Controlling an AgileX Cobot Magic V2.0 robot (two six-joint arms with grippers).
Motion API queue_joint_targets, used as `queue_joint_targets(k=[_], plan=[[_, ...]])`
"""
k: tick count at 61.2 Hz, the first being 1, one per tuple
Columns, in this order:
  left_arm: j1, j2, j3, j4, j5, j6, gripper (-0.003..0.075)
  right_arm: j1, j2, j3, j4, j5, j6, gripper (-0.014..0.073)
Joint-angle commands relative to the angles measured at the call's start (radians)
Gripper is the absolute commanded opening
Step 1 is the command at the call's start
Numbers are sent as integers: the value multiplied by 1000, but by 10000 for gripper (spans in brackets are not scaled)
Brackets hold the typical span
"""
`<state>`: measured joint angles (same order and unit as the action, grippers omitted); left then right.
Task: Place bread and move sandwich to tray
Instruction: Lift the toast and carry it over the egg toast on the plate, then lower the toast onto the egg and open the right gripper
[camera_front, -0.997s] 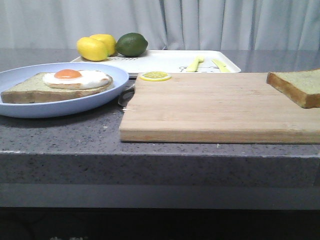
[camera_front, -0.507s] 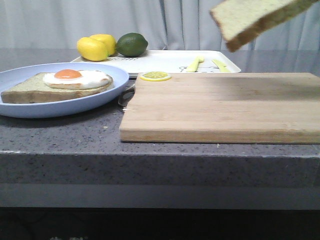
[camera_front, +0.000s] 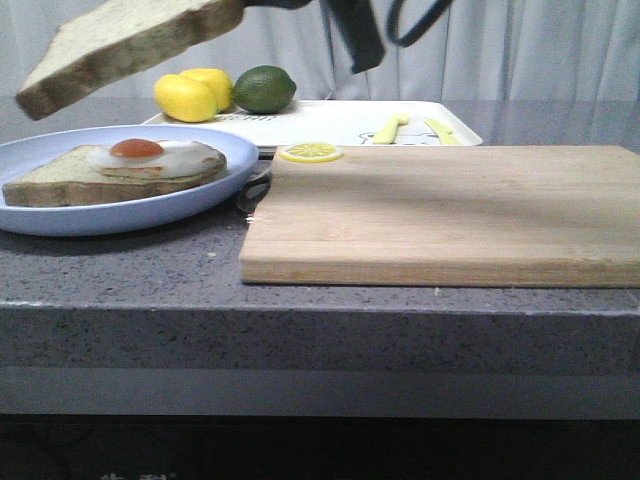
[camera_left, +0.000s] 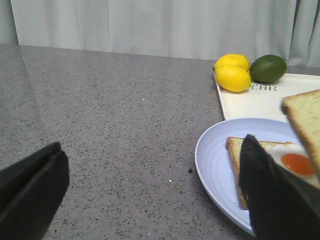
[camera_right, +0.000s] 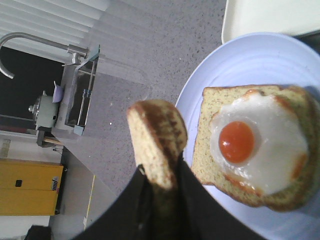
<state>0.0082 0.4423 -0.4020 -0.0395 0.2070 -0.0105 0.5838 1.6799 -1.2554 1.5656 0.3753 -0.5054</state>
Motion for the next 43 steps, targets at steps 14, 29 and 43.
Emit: queue_joint_targets(k=[14, 29, 43], plan=[[-1, 11, -33, -2, -82, 1, 671, 19, 152, -148, 160, -24, -21, -39], [-1, 11, -33, -2, -82, 1, 671, 12, 165, -142, 99, -8, -21, 175], [-1, 11, -33, -2, -82, 1, 671, -35, 163, -129, 38, 101, -18, 229]])
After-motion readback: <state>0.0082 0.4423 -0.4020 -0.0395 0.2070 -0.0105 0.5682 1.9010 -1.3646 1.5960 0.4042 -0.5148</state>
